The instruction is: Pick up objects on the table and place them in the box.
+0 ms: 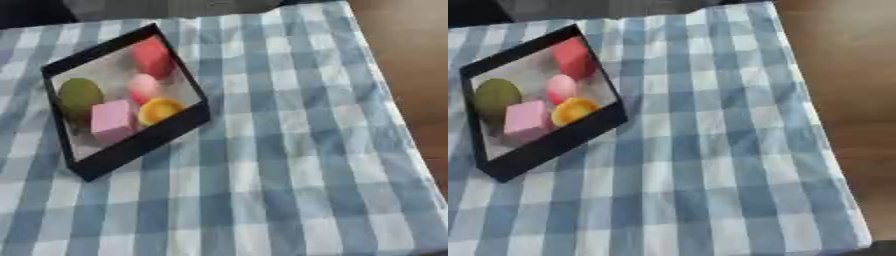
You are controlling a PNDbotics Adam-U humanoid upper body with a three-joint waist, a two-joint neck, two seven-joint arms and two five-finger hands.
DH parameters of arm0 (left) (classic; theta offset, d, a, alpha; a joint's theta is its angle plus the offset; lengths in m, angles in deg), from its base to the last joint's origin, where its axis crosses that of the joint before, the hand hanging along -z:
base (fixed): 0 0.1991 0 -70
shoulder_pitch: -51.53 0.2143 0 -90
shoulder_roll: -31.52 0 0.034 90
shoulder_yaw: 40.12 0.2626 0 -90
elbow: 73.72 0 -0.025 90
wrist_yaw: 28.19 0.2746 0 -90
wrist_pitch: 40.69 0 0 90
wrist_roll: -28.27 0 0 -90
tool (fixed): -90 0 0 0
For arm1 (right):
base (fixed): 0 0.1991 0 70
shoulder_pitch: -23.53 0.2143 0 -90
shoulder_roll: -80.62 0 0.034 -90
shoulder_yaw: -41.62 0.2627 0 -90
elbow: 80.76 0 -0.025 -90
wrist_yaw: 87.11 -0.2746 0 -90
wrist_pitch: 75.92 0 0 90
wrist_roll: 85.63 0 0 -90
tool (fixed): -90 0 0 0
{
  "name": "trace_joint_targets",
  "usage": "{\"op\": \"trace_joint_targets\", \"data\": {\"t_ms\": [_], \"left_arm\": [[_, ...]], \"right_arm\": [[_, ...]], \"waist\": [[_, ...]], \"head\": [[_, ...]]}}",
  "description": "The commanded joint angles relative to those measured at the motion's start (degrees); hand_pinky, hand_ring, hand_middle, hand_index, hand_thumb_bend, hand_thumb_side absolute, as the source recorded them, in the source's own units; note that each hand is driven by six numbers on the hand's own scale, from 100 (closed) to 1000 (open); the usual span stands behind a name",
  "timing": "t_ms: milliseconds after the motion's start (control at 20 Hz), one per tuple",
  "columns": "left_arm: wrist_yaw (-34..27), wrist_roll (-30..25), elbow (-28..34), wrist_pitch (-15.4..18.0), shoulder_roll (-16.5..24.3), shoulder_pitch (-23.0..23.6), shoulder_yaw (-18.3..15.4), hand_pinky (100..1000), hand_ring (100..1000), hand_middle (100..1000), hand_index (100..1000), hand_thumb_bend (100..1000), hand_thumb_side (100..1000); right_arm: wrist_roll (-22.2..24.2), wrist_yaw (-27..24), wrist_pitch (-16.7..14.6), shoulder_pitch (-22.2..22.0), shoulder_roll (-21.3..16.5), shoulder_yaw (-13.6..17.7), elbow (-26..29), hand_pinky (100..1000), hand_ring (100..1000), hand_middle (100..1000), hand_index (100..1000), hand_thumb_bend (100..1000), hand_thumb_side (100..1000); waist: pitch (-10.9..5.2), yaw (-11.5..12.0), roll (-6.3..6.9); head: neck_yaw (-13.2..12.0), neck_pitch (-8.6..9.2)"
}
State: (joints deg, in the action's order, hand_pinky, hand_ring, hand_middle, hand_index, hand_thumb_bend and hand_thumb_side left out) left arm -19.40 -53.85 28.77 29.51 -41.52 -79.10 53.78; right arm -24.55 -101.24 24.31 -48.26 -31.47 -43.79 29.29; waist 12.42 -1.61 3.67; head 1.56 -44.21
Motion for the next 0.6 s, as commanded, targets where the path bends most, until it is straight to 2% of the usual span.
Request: {"op": "trace_joint_targets", "data": {"t_ms": [50,300,600], "left_arm": [[-6.76,8.68,1.48,0.64,2.2,2.87,-3.03,817,819,796,952,100,843],[-11.35,15.09,0.86,2.61,1.22,8.97,-4.89,810,811,789,937,125,824],[-15.86,21.39,0.08,8.28,-1.45,13.87,-6.98,806,806,785,925,165,834]], "right_arm": [[-0.34,0.68,0.22,1.17,-1.14,0.74,0.99,847,735,752,828,205,538],[0.47,1.38,0.17,1.75,0.11,0.46,0.81,846,735,752,829,396,435],[1.29,2.13,0.0,1.35,1.31,0.54,0.5,845,734,752,828,431,419]], "waist": [[-1.74,0.2,-0.95],[-2.16,0.63,-1.88],[-2.39,1.29,-2.72]], "head": [[0.76,0.09],[1.17,0.09],[-0.11,0.09]]}}
